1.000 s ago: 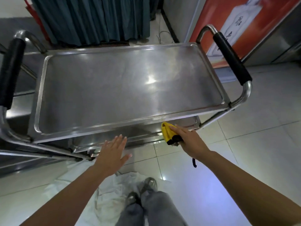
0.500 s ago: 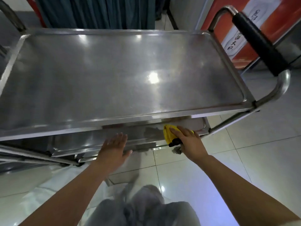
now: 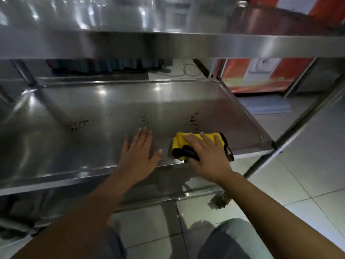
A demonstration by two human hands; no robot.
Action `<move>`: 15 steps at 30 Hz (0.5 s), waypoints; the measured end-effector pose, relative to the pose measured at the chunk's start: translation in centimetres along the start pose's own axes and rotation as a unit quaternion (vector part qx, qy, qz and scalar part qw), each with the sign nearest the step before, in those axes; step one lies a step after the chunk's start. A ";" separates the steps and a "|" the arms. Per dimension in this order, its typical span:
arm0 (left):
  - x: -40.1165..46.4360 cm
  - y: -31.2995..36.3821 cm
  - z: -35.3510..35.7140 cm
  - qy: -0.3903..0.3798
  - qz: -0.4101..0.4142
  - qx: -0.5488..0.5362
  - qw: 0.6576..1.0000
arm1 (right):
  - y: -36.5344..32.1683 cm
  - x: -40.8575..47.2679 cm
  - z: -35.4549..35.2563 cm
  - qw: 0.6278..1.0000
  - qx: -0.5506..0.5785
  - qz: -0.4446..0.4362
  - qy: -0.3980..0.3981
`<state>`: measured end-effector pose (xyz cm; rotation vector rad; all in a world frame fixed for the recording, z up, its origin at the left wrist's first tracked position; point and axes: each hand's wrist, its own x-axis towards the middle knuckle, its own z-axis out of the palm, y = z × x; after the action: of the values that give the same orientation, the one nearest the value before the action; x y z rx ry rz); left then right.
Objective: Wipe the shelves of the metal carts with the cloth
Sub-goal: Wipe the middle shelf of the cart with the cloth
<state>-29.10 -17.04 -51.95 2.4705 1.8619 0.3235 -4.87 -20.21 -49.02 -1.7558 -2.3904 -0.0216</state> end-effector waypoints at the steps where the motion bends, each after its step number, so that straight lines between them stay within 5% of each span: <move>1: 0.2 -0.2 0.2 0.008 -0.003 0.008 1.000 | 0.4 0.0 0.1 1.000 -0.001 -0.009 0.006; 8: 0.1 0.0 -0.4 -0.035 0.020 0.078 0.996 | 2.7 -1.7 -0.3 1.000 -0.004 0.009 0.002; 15: 1.5 2.5 -0.2 -0.045 -0.010 0.014 0.999 | 7.2 2.3 -0.6 0.994 0.033 0.102 -0.015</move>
<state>-26.36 -16.33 -51.12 2.4376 1.8682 0.1840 1.39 -15.91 -48.71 -1.9718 -2.1915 0.1100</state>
